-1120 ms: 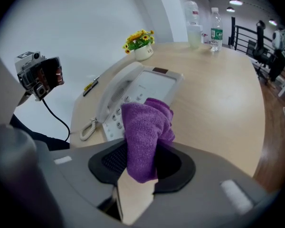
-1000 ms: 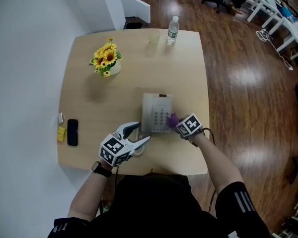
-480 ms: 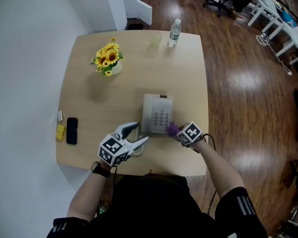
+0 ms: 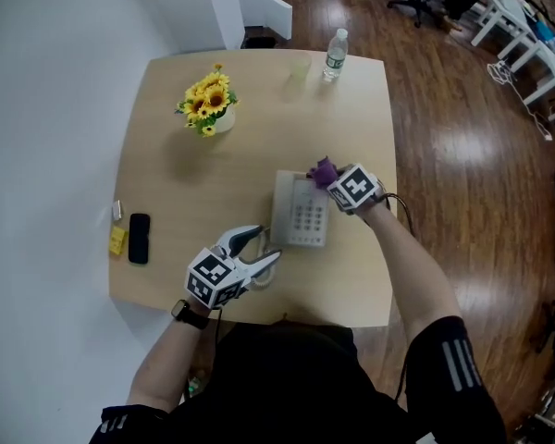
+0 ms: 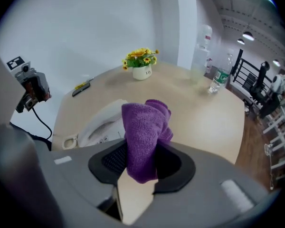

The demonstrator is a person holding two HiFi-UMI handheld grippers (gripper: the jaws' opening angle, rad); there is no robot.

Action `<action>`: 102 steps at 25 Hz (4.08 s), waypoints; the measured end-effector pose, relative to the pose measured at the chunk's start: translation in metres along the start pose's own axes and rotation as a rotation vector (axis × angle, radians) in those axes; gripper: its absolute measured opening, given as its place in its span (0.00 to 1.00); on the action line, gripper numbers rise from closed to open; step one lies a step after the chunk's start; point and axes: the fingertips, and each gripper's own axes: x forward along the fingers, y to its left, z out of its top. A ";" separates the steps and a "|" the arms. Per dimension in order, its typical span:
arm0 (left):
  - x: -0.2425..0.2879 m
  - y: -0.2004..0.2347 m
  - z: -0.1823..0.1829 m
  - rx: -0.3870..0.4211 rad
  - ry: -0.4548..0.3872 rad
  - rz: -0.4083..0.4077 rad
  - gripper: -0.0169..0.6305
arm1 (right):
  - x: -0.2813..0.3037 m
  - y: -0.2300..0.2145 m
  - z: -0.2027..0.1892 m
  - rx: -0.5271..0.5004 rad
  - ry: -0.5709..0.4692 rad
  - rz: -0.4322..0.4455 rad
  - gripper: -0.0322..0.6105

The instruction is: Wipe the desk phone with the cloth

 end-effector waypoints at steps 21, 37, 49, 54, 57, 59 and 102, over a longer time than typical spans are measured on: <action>0.010 -0.002 0.002 0.017 0.000 -0.050 0.44 | 0.022 0.145 -0.122 -0.094 0.102 0.160 0.28; -0.011 0.002 -0.009 -0.012 -0.001 -0.004 0.44 | 0.009 0.023 0.015 -0.112 0.011 -0.037 0.28; -0.020 0.014 -0.016 -0.035 -0.010 0.022 0.44 | 0.030 0.105 -0.052 -0.160 0.024 0.037 0.28; -0.013 0.008 -0.011 -0.013 -0.012 -0.001 0.44 | 0.033 0.154 -0.093 -0.191 0.047 0.094 0.28; -0.011 0.005 -0.009 -0.006 -0.009 -0.011 0.44 | 0.033 0.171 -0.106 -0.186 0.062 0.121 0.28; -0.012 0.004 -0.009 -0.006 -0.008 -0.012 0.44 | 0.029 0.178 -0.106 -0.179 0.061 0.150 0.28; -0.023 0.005 -0.019 -0.023 -0.011 0.024 0.44 | 0.041 0.163 -0.077 -0.116 0.009 0.057 0.28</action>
